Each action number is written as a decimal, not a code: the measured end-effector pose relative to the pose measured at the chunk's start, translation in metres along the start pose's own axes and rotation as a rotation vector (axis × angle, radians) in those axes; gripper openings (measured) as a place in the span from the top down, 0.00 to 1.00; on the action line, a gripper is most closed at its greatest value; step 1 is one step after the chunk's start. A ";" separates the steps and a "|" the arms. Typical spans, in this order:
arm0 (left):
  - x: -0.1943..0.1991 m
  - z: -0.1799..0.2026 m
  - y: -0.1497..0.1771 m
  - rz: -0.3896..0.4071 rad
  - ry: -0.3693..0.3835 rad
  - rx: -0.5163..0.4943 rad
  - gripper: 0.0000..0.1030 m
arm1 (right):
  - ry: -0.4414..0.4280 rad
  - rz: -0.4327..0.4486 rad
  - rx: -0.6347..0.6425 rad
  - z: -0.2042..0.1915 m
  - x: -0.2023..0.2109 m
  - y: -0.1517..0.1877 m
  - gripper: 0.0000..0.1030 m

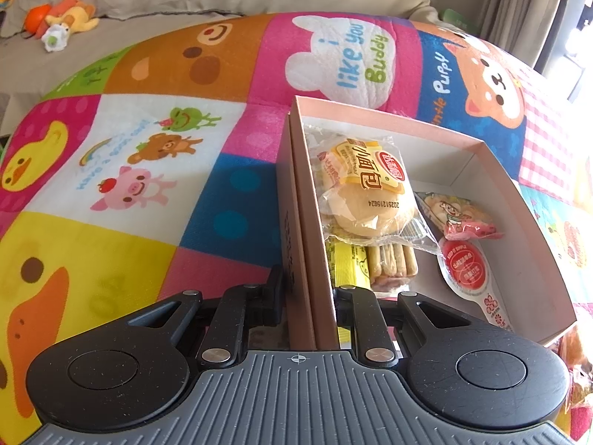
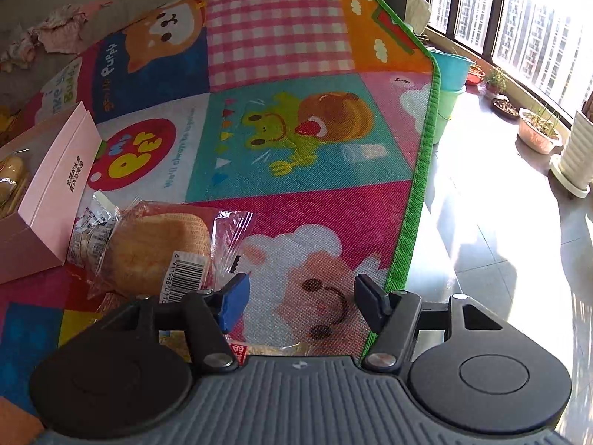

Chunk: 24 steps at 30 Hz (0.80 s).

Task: Organize objects
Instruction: 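Move the right tool to the long rice-cracker stick bag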

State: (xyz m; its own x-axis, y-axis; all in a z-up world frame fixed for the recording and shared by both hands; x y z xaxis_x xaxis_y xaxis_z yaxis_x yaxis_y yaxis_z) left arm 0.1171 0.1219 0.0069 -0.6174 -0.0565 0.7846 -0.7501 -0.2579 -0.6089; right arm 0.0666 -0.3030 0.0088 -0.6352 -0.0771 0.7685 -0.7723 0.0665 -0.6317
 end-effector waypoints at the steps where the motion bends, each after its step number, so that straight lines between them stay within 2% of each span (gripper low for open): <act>1: 0.000 0.000 0.000 0.001 0.000 0.000 0.81 | -0.007 -0.002 0.011 -0.006 0.003 0.003 0.38; 8: 0.000 -0.004 -0.001 -0.003 0.025 0.010 0.80 | -0.112 0.005 0.026 -0.042 0.018 0.019 0.35; 13: 0.001 -0.003 0.000 -0.002 0.014 0.005 0.81 | -0.240 -0.027 0.054 -0.062 0.028 0.028 0.35; 15: 0.001 -0.003 0.000 -0.003 0.015 0.005 0.81 | -0.265 -0.013 0.078 -0.067 0.036 0.029 0.35; 17: 0.001 -0.003 0.001 -0.004 0.016 0.007 0.81 | -0.285 0.010 0.128 -0.072 0.046 0.030 0.26; 19: 0.001 -0.003 0.001 -0.003 0.016 0.007 0.81 | -0.290 0.037 0.207 -0.079 0.056 0.033 0.18; 22: 0.001 -0.003 0.001 -0.002 0.014 0.007 0.81 | -0.261 0.047 0.333 -0.085 0.063 0.041 0.18; 24: 0.001 -0.003 0.001 -0.002 0.016 0.006 0.81 | -0.224 0.062 0.358 -0.082 0.063 0.042 0.18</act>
State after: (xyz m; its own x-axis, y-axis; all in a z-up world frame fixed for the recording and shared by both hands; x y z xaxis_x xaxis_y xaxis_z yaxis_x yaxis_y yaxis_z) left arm 0.1148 0.1242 0.0070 -0.6196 -0.0402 0.7839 -0.7501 -0.2640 -0.6064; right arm -0.0052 -0.2238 0.0390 -0.6351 -0.3007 0.7115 -0.6594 -0.2686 -0.7022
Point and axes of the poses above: each gripper's, at about its wrist camera, not at the fingertips, and x roughly against the way its jaws point, z to its right, y to its underside, the point moved 2 cm from there along -x, roughly the way its jaws point, and after that the axes turned 6 degrees about -y, right-handed, at the moved point
